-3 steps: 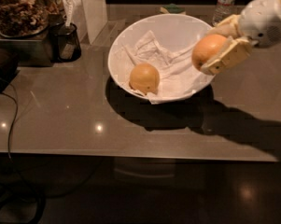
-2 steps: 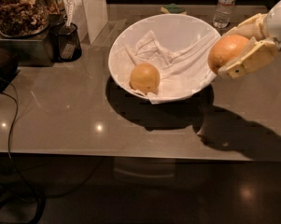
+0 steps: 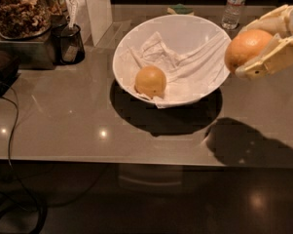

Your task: Pick orange from white bowl

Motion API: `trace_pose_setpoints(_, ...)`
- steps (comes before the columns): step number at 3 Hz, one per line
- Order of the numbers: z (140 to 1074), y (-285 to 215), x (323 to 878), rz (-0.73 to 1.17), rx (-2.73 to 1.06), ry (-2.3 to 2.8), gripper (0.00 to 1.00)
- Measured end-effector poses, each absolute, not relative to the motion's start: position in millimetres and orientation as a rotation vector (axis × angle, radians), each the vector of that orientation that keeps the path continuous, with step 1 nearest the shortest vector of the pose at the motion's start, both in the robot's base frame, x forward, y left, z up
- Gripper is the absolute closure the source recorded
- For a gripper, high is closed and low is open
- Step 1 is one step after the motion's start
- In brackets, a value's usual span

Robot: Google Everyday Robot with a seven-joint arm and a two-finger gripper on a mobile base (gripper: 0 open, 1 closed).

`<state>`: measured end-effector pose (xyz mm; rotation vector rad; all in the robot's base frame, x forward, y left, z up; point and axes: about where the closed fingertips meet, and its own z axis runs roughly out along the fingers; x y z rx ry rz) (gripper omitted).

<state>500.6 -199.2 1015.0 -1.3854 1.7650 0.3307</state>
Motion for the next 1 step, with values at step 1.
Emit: trace_pose_setpoints(1, 1017.2, -200.9, 499.2, 0.321, -1.382, 1.764, 1.0)
